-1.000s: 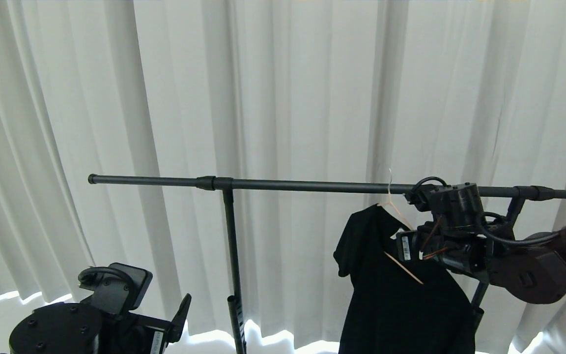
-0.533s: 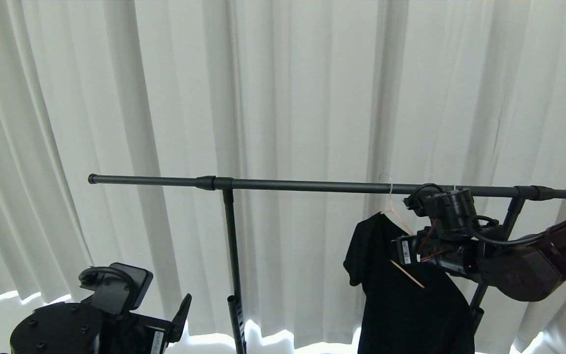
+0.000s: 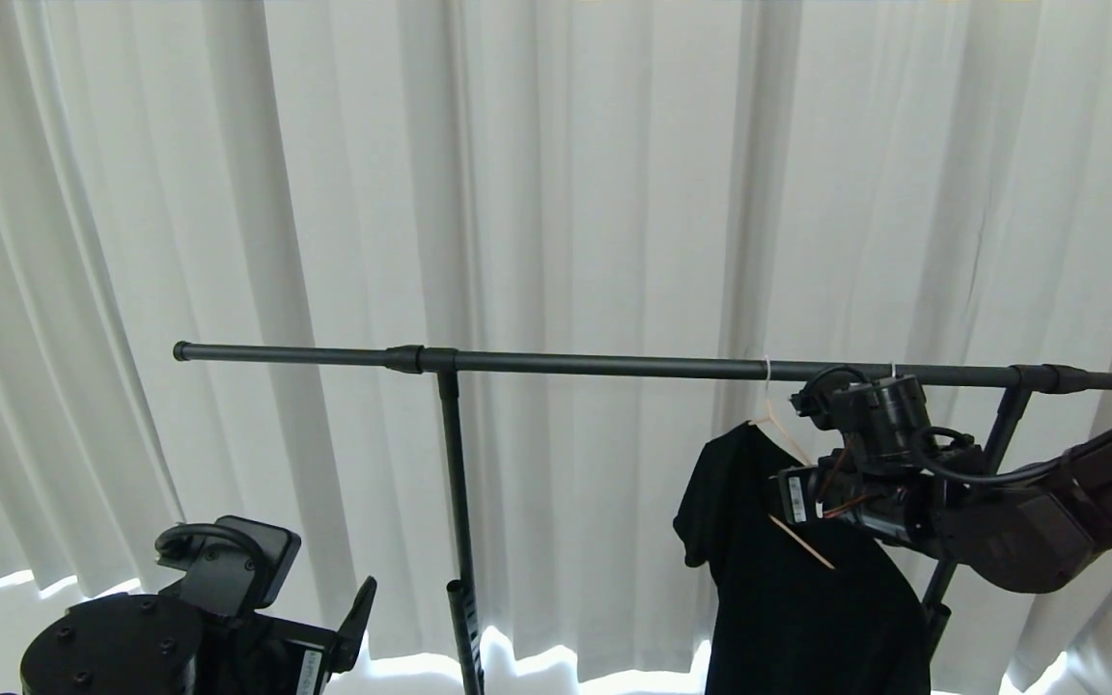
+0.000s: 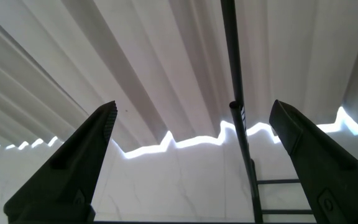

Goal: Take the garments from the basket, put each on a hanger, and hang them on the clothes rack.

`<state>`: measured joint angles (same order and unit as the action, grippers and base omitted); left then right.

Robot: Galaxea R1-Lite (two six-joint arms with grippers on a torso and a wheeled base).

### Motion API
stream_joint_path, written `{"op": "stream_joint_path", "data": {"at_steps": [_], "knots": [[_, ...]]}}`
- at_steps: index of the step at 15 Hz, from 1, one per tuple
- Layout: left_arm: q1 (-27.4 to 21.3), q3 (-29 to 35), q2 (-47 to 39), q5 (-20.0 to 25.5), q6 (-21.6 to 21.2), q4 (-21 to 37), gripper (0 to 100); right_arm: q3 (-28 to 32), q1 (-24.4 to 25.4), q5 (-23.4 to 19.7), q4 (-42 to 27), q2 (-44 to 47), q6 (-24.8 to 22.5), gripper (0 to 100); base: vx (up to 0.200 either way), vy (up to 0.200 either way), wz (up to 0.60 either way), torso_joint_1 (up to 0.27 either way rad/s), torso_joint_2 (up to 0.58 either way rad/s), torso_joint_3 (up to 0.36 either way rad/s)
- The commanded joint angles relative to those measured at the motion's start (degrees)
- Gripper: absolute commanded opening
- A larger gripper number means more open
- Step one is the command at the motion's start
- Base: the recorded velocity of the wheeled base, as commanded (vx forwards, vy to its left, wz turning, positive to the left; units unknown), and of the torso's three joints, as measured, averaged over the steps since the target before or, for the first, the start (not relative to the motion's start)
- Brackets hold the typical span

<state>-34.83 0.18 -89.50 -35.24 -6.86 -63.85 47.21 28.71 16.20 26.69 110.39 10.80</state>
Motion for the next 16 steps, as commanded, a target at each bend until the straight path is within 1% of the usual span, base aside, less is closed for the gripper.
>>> {"op": "stream_joint_path", "data": {"at_steps": [1,2,3,6,8,10,11,12,14,15,16], "knots": [[0.02,-0.01,-0.06,0.0,0.01,-0.04,100,-0.1,0.03,0.15,-0.05,-0.08,0.01,0,0.0,0.0,0.0,0.0,0.0,0.0],[0.02,-0.01,-0.06,0.0,0.01,-0.04,100,-0.1,0.03,0.15,-0.05,-0.08,0.01,0,0.0,0.0,0.0,0.0,0.0,0.0],[0.02,-0.01,-0.06,0.0,0.01,-0.04,100,-0.1,0.03,0.15,-0.05,-0.08,0.1,100,0.0,0.0,0.0,0.0,0.0,0.0],[0.02,-0.01,-0.06,0.0,0.01,-0.04,100,-0.1,0.03,0.23,0.03,-0.43,0.36,100,0.0,0.0,0.0,0.0,0.0,0.0],[0.02,-0.09,-0.06,0.0,0.01,-0.04,100,-0.63,0.3,0.15,-0.05,-3.34,0.54,100,0.0,0.0,0.0,0.0,0.0,0.0],[0.38,-0.09,-0.06,0.0,0.01,-0.04,100,-3.27,1.0,-0.03,-0.23,-7.91,0.54,100,0.0,0.0,0.0,0.0,0.0,0.0],[1.43,-0.01,-0.06,0.0,0.01,0.05,100,-6.52,2.23,-0.38,-0.32,-11.77,0.1,100,0.0,0.0,0.0,0.0,0.0,0.0],[3.1,0.17,0.03,0.0,0.01,0.05,100,-9.25,3.11,-0.38,-0.32,-15.38,-0.96,100,0.0,0.0,0.0,0.0,0.0,0.0],[7.49,0.34,0.73,0.0,0.01,-0.04,100,-11.71,2.76,0.06,-0.32,-21.62,-4.56,100,0.0,0.0,0.0,0.0,0.0,0.0],[9.16,0.17,1.96,0.0,0.1,-0.04,100,-12.67,1.35,0.06,-1.02,-24.6,-7.72,100,0.0,0.0,0.0,0.0,0.0,0.0],[9.69,-0.09,3.81,0.26,0.1,-0.04,100,-14.17,-0.58,0.06,-2.6,-27.77,-12.73,100,0.0,0.0,0.0,0.0,0.0,0.0]]}}
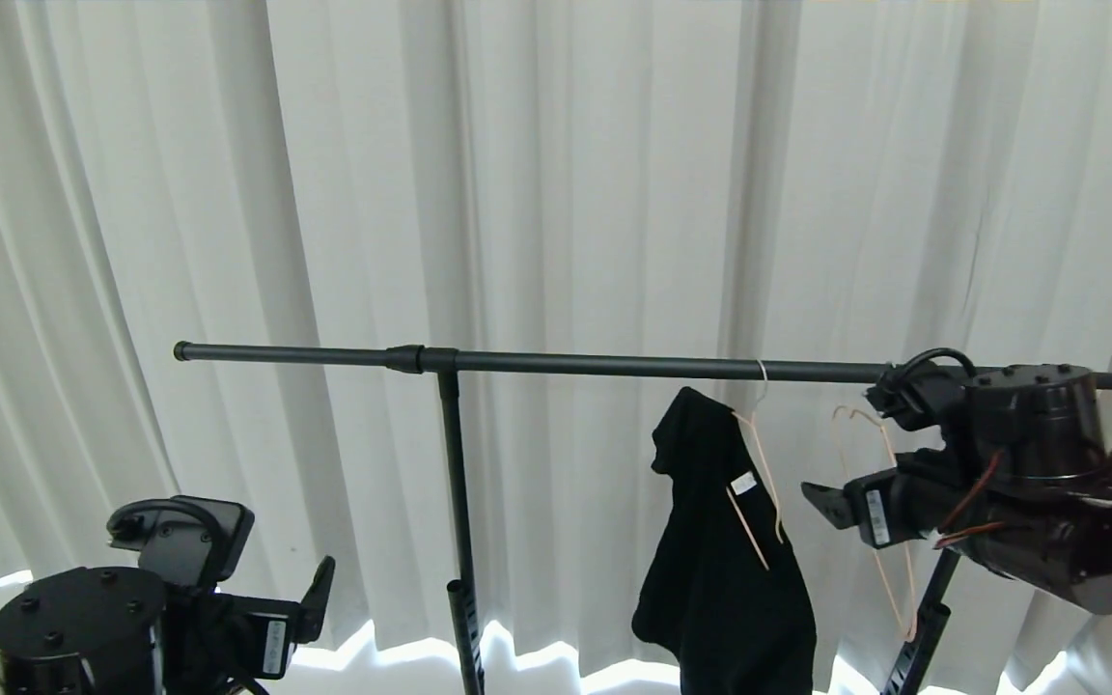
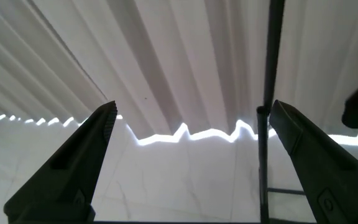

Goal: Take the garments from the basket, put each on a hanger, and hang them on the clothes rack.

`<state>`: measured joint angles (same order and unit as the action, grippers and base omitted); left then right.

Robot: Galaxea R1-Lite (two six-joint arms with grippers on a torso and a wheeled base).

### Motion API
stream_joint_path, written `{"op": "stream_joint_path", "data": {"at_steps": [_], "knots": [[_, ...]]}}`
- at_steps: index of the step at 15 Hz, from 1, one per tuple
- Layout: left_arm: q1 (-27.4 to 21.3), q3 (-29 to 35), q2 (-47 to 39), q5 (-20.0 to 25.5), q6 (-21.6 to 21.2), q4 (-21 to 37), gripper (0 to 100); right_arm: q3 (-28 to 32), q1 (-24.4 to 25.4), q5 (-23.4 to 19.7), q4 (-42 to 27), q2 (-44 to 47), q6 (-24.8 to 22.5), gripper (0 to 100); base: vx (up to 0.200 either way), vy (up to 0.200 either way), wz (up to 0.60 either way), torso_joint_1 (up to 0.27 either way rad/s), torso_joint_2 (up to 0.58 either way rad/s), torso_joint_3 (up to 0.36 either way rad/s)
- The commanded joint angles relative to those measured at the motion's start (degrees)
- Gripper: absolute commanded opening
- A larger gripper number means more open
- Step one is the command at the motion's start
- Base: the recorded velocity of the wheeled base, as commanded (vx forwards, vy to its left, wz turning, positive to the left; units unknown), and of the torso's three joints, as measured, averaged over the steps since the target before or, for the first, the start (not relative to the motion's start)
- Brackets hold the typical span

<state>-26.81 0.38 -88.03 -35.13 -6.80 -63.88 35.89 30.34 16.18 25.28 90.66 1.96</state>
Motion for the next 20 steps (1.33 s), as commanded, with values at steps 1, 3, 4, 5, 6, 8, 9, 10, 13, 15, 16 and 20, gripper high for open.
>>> {"op": "stream_joint_path", "data": {"at_steps": [1,3,4,5,6,8,9,10,13,15,16,20], "knots": [[1.76,-0.29,3.04,0.15,0.21,-0.02,100,-3.72,-3.54,-0.09,-2.08,-10.07,-6.8,100,0.0,0.0,0.0,0.0,0.0,0.0],[3.25,-0.29,4.62,0.06,0.56,-0.02,100,-7.68,-8.02,0.26,-3.05,-15.34,-14.71,100,0.0,0.0,0.0,0.0,0.0,0.0],[4.31,-0.29,4.71,-0.02,0.56,-0.02,100,-9.7,-9.78,0.43,-2.7,-17.1,-18.31,100,0.0,0.0,0.0,0.0,0.0,0.0],[5.19,-0.29,4.71,-0.02,0.65,-0.02,100,-11.19,-10.74,0.52,-2.43,-19.03,-20.16,100,0.0,0.0,0.0,0.0,0.0,0.0],[6.42,-0.29,4.88,-0.2,0.83,-0.02,100,-12.69,-12.32,0.43,-2.34,-22.11,-21.65,100,0.0,0.0,0.0,0.0,0.0,0.0],[6.94,-0.38,6.55,-1.17,3.02,0.33,100,-13.92,-14.08,0.52,-2.43,-26.85,-22.0,100,0.0,0.0,0.0,0.0,0.0,0.0],[6.94,-0.38,6.38,-2.84,4.78,0.33,100,-15.32,-15.4,0.52,-2.52,-28.79,-22.35,100,0.0,0.0,0.0,0.0,0.0,0.0],[6.94,-0.38,5.67,-4.51,6.01,0.33,100,-16.82,-16.81,0.43,-2.52,-30.19,-22.44,100,0.0,0.0,0.0,0.0,0.0,0.0],[6.94,-0.38,5.5,-5.74,6.19,0.33,100,-19.19,-18.57,0.52,-2.43,-31.51,-22.27,100,0.0,0.0,0.0,0.0,0.0,0.0],[6.94,-0.38,5.5,-5.74,6.19,0.33,100,-19.28,-18.74,0.52,-2.43,-31.51,-22.18,100,0.0,0.0,0.0,0.0,0.0,0.0],[6.94,-0.38,5.59,-5.74,6.19,0.33,100,-19.19,-19.09,0.52,-2.43,-31.51,-22.18,100,0.0,0.0,0.0,0.0,0.0,0.0],[6.94,-0.38,5.67,-5.74,6.19,0.33,100,-19.01,-21.29,0.52,-2.34,-31.77,-22.27,100,0.0,0.0,0.0,0.0,0.0,0.0]]}}
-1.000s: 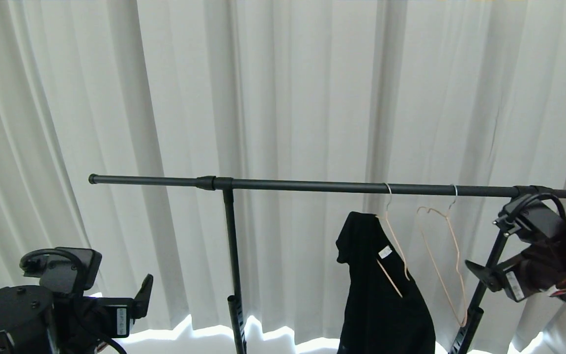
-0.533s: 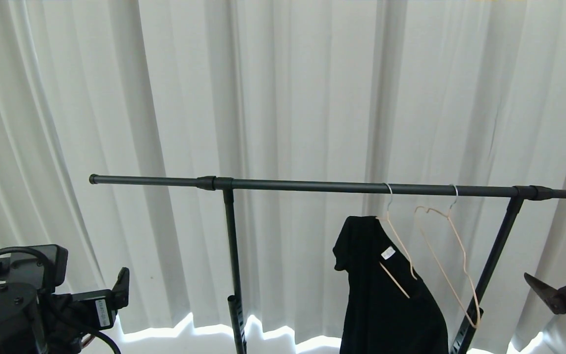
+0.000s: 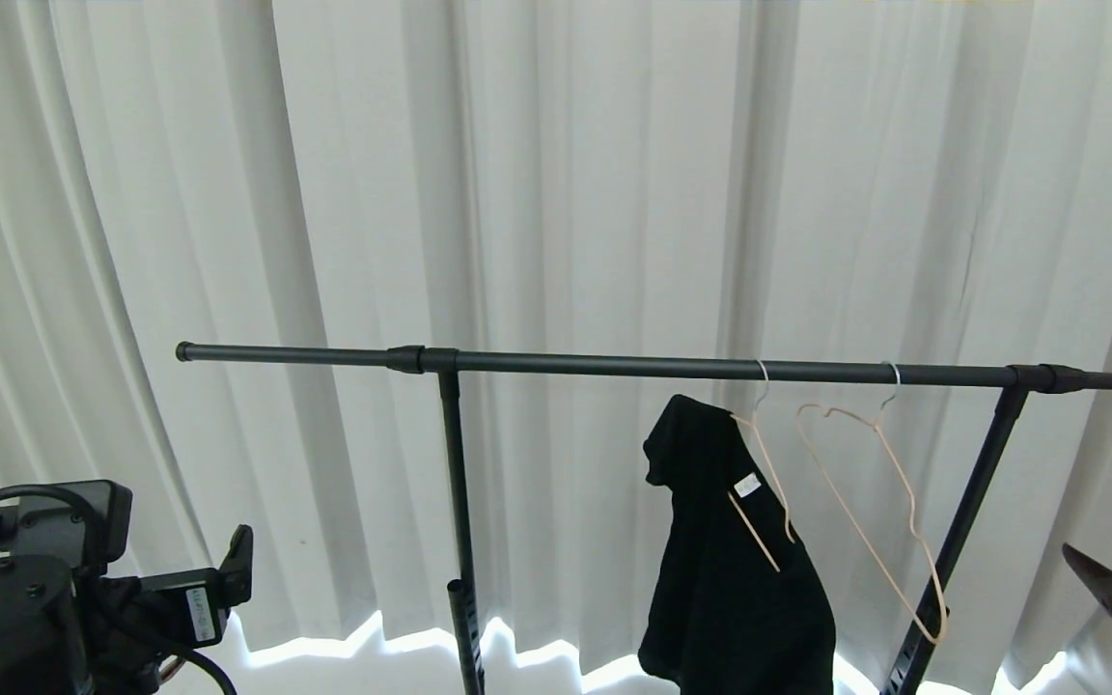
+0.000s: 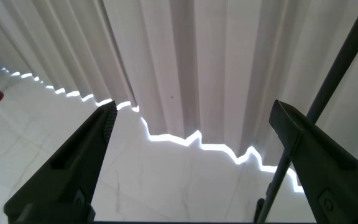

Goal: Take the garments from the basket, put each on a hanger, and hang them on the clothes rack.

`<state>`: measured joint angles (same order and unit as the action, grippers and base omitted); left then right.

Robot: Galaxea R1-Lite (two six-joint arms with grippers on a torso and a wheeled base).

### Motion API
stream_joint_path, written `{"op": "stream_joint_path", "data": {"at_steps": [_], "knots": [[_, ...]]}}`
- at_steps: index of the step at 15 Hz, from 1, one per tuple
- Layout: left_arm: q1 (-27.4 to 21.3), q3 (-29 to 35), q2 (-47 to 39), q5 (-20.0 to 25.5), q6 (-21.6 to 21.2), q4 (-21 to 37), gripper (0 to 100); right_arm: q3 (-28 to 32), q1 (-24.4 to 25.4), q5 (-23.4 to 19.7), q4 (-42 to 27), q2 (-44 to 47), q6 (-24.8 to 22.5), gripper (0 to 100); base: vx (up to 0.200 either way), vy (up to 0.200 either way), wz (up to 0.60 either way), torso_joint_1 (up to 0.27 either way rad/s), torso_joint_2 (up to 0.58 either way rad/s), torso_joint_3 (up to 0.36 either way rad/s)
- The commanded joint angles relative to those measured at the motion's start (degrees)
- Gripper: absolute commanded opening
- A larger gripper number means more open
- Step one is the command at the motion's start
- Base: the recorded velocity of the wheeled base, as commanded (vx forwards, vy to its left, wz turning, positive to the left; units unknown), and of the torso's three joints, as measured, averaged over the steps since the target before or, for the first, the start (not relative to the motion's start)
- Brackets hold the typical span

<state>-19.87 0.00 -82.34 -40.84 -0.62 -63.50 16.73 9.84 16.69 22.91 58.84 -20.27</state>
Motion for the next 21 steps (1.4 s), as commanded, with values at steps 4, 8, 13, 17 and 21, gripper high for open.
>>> {"op": "stream_joint_path", "data": {"at_steps": [4,8,13,17,21], "knots": [[-0.08,0.0,0.07,-0.03,0.01,-0.04,100,0.15,-1.49,0.01,0.12,-0.05,-0.12,100,0.0,0.0,0.0,-0.068,0.15,0.077],[-0.34,0.0,0.07,-0.03,0.01,-0.04,100,0.15,-1.49,0.01,0.03,-0.05,-0.12,100,0.0,0.0,0.0,-0.172,0.37,0.2],[-0.26,0.0,-0.28,-0.03,0.01,-0.04,100,-0.03,-1.49,0.01,0.03,0.04,0.06,100,0.0,0.0,0.0,-0.224,0.49,0.26],[-0.34,0.0,0.07,-0.03,-0.17,-0.04,100,0.06,-1.49,-0.08,0.03,0.22,-0.12,100,0.0,0.0,0.0,-0.25,0.55,0.299],[-0.61,0.0,-0.02,-0.03,-0.08,0.22,100,-0.11,-1.49,-0.08,0.03,0.22,-0.12,100,0.0,0.0,0.0,-0.231,0.52,0.286]]}}
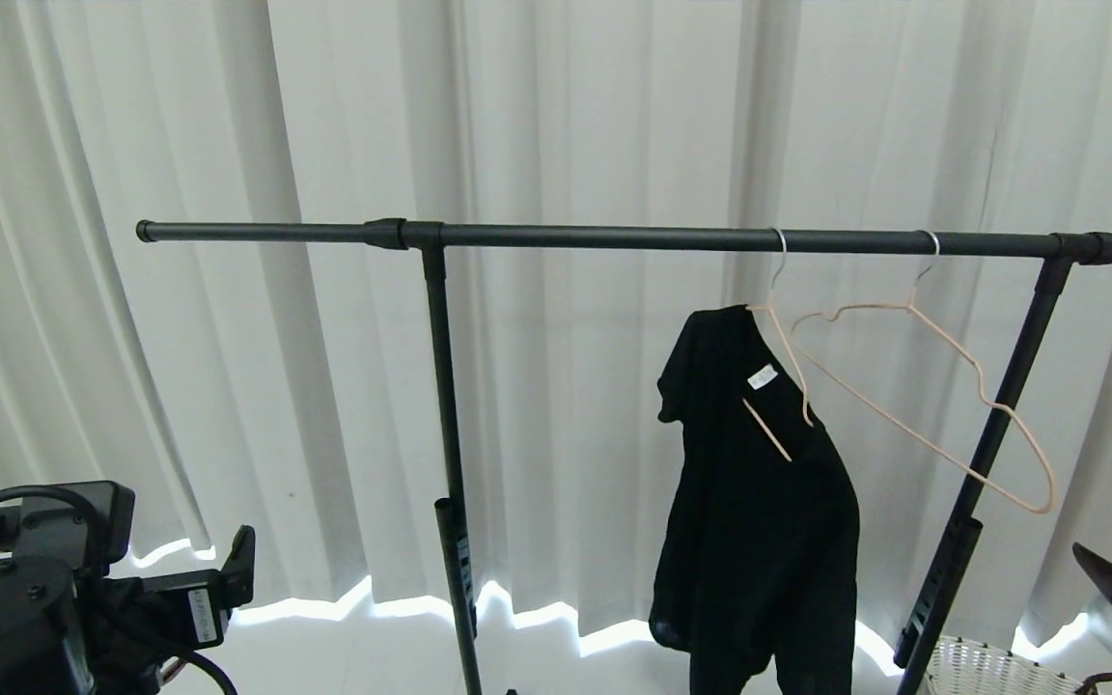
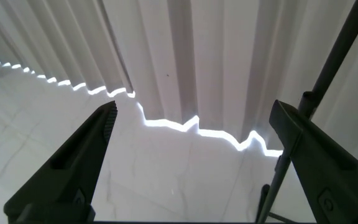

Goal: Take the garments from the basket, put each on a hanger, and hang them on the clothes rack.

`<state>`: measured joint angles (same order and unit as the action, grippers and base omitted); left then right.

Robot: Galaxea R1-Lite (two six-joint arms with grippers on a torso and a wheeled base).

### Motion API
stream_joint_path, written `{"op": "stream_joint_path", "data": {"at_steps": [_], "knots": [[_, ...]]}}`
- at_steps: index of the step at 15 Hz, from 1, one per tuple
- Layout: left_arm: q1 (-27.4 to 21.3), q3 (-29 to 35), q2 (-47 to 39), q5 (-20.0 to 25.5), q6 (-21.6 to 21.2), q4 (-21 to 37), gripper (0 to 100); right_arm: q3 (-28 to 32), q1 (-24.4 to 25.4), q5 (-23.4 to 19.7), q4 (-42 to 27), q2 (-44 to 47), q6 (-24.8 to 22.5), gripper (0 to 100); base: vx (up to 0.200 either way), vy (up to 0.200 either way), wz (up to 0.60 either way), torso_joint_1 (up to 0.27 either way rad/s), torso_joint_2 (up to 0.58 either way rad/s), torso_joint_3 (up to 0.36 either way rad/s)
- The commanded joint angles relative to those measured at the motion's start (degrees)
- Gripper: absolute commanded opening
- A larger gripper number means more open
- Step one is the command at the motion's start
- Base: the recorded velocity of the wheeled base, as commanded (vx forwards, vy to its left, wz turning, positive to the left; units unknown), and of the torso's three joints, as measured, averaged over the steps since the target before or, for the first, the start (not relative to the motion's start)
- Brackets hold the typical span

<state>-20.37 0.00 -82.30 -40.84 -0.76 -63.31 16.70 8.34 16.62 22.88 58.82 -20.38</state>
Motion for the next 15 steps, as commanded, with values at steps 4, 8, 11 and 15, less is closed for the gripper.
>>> {"op": "stream_joint_path", "data": {"at_steps": [4,8,11,15], "knots": [[-3.1,0.0,0.91,-0.03,2.07,5.03,100,-0.09,0.01,0.0,0.06,0.16,-0.01,100,0.0,0.0,0.0,-0.216,0.5,0.282],[-6.26,0.0,5.22,-1.0,3.74,12.86,100,-0.18,0.01,0.08,0.06,0.16,0.08,100,0.0,0.0,0.0,-0.198,0.49,0.278],[-5.03,0.0,9.88,-1.52,3.74,17.87,100,-0.18,-0.87,0.08,-0.03,0.16,0.08,100,0.0,0.0,0.0,-0.18,0.47,0.287],[1.74,0.18,9.79,-1.44,3.48,17.87,100,-0.97,-1.4,0.0,-0.03,-0.02,-0.01,100,0.0,0.0,0.0,-0.159,0.47,0.297]]}}
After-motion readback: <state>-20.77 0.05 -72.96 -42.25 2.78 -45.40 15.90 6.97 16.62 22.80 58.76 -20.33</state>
